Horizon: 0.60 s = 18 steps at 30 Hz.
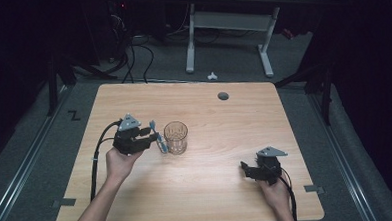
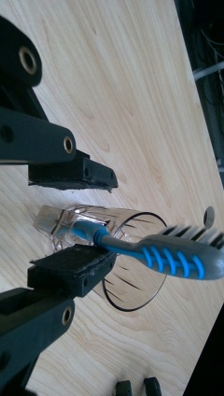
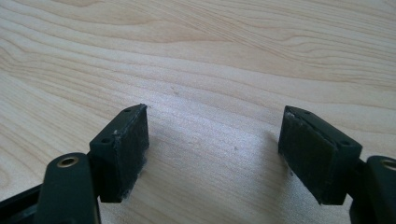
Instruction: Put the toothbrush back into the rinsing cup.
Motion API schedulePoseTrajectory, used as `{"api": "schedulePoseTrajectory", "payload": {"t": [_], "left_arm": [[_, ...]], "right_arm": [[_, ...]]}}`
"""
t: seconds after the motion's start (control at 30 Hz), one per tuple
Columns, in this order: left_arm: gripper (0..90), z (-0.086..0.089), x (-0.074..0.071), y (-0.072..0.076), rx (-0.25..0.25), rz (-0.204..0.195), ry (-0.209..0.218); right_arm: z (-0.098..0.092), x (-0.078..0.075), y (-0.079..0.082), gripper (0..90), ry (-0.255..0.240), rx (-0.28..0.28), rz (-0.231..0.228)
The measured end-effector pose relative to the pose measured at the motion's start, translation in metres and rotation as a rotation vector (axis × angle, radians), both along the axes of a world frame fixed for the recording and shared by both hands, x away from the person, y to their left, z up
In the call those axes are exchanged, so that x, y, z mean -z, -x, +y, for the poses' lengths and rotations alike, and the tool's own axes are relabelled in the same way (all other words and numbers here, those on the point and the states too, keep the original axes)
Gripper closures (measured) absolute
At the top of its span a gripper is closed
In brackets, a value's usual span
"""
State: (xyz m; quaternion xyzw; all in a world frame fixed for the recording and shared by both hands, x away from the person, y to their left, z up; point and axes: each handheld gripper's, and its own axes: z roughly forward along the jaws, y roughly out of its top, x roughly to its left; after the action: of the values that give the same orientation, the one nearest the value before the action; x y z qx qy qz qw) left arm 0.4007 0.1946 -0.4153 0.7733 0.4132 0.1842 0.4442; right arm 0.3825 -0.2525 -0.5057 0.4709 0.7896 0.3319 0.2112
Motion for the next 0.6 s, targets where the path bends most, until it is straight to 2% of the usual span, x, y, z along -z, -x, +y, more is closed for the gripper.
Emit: {"api": "schedulePoseTrajectory", "payload": {"t": [0.2,0.6], "left_arm": [[59.9,0.0024,-0.0014,0.0042,0.0,-0.007,-0.011],[59.9,0.0095,0.001,0.01,-0.015,-0.002,0.005]], "right_arm": [[0.0,0.0,0.0,24.6,0.0,0.0,0.0],[0.0,0.0,0.0,24.5,0.0,0.0,0.0]]}}
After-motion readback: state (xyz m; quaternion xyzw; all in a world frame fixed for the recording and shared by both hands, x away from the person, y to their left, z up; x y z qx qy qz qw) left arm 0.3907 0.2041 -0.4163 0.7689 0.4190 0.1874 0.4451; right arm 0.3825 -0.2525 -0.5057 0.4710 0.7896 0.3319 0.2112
